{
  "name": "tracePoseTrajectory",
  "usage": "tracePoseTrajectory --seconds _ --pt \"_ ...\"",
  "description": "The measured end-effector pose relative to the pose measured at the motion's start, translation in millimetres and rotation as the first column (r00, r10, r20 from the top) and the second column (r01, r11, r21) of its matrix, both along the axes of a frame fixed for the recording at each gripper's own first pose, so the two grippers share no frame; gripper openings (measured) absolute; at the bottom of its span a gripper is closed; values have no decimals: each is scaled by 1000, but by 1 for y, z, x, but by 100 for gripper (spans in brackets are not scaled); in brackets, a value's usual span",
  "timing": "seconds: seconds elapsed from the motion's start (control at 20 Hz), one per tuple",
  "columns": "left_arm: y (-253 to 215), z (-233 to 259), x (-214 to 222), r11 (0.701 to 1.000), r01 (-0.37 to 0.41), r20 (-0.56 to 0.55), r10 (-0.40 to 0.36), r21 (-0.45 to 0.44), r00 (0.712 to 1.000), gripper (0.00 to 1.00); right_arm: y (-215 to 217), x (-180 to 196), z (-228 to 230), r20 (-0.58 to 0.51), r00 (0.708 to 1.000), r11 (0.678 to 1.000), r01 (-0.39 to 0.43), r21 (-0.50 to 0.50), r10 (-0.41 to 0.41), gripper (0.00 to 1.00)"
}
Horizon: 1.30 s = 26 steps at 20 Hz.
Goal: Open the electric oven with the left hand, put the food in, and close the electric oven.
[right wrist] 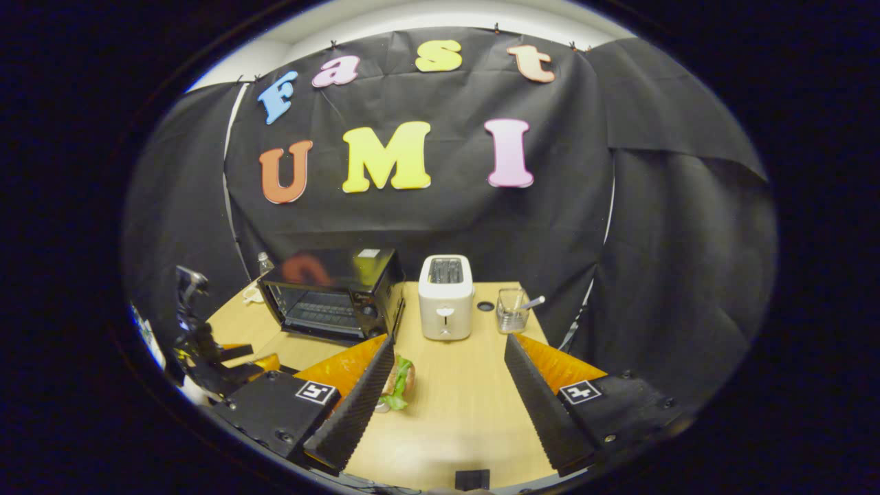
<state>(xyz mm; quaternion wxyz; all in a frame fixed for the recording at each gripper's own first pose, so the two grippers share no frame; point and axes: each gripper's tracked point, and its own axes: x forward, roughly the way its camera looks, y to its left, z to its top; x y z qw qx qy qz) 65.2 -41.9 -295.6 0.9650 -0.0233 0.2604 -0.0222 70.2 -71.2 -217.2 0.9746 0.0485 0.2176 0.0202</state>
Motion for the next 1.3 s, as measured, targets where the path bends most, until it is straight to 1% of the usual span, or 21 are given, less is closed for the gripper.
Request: tracePoseTrajectory --seconds 0.05,0.1,0.25,0.3,0.45,0.55,0.6,0.65,0.7,0.75,0.8,0.85,0.9,0.95,1.0,1.05,1.1,1.15,1.2,1.25,1.3 --pt "7 20 -1 1000 -10 35 10 3 999 95 5 4 -19 -34 999 999 -12 33 13 95" --pt "12 42 -5 1000 -15 73 15 5 997 96 9 8 -36 -64 997 998 -26 55 30 100" --pt "23 99 -14 999 -25 170 21 20 985 95 19 26 -86 -139 988 996 -56 68 65 100" --pt "24 116 -18 999 -23 192 18 23 981 95 27 32 -99 -156 984 993 -77 93 91 100" --pt "26 154 -31 1000 -28 242 24 13 970 95 57 46 -135 -204 962 971 -146 190 184 100" --pt "26 176 -42 999 -45 259 42 6 965 95 66 62 -152 -226 949 956 -165 244 221 100" --pt "27 187 -46 998 -59 271 56 5 961 95 70 70 -159 -238 942 945 -167 280 237 89" --pt "28 195 -48 998 -69 278 65 6 958 95 74 75 -166 -252 931 929 -176 324 264 89" --pt "28 202 -51 996 -84 283 77 13 956 95 79 81 -171 -261 922 912 -178 369 286 99" --pt "30 207 -54 994 -103 286 92 22 954 95 84 88 -176 -275 911 895 -177 409 307 86" --pt "32 211 -55 992 -121 284 108 27 953 95 88 92 -180 -292 898 878 -178 444 330 98" --pt "31 214 -57 990 -140 281 127 27 951 95 93 97 -183 -298 887 859 -182 479 354 95" --pt "30 215 -60 987 -157 276 143 27 951 95 95 100 -183 -301 878 841 -181 511 372 82" --pt "31 214 -62 983 -179 263 164 32 951 95 94 103 -183 -309 872 824 -168 541 381 88" --pt "34 216 -65 978 -206 263 189 41 946 95 95 105 -184 -317 865 807 -154 570 389 71" --pt "33 219 -66 973 -226 262 206 46 943 95 97 106 -186 -324 857 789 -144 597 401 66" --pt "32 219 -69 969 -243 254 221 54 941 95 97 109 -185 -322 856 771 -131 623 405 62" --pt "32 218 -72 964 -259 243 237 61 941 95 98 111 -183 -319 851 751 -124 648 416 48" --pt "31 218 -76 961 -269 240 245 70 939 95 100 109 -182 -315 847 735 -123 667 428 41" --pt "29 218 -76 960 -270 239 245 79 940 95 99 106 -181 -308 842 728 -137 671 442 33" --pt "28 216 -79 959 -270 237 244 87 940 95 99 106 -179 -300 840 729 -154 667 452 30"
